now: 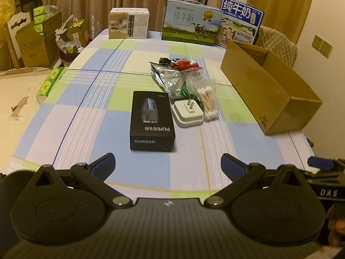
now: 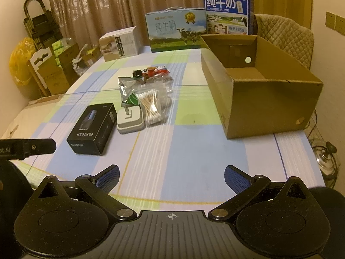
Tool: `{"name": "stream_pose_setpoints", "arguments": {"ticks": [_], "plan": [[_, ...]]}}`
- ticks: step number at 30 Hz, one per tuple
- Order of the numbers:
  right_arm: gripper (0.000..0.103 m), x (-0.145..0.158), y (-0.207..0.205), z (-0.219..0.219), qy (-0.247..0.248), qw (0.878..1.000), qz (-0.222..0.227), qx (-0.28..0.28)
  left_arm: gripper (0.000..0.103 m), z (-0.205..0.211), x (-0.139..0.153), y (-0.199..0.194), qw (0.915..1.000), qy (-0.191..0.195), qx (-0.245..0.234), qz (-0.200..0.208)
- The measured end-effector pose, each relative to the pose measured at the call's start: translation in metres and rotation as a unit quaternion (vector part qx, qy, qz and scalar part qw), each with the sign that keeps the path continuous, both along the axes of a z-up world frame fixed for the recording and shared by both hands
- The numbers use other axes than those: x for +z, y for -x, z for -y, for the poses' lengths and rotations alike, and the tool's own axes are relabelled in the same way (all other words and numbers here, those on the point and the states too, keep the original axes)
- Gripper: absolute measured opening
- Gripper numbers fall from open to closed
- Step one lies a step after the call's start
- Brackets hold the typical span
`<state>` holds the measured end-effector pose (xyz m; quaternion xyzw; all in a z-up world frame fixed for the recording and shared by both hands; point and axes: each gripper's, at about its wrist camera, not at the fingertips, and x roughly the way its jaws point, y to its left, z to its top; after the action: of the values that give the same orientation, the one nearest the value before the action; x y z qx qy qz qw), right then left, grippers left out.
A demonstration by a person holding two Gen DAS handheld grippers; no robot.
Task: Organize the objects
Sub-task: 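Move left tool toward black FLYCO box while right tool approaches white plug adapter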
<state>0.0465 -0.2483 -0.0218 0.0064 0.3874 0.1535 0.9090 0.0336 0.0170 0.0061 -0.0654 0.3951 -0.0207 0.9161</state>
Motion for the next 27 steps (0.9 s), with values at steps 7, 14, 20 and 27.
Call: {"name": "stream_pose_setpoints", "arguments": {"ticks": [7, 14, 20, 27], "plan": [[0.101, -0.013, -0.029, -0.014, 0.000, 1.000, -0.001, 0.021, 0.102, -0.013, -0.010, -0.040, 0.9998, -0.011, 0.009, -0.010], [0.101, -0.033, -0.060, -0.024, 0.002, 0.999, -0.011, 0.034, 0.102, -0.020, -0.031, -0.090, 0.9991, -0.025, 0.003, -0.035], [0.101, -0.045, -0.082, -0.033, 0.006, 0.999, -0.015, 0.041, 0.102, -0.017, -0.051, -0.130, 0.9976, -0.036, -0.023, -0.055], [0.101, -0.054, -0.097, -0.042, -0.001, 0.998, -0.015, 0.061, 0.093, -0.010, -0.074, -0.161, 0.9948, -0.053, -0.046, -0.073]]}}
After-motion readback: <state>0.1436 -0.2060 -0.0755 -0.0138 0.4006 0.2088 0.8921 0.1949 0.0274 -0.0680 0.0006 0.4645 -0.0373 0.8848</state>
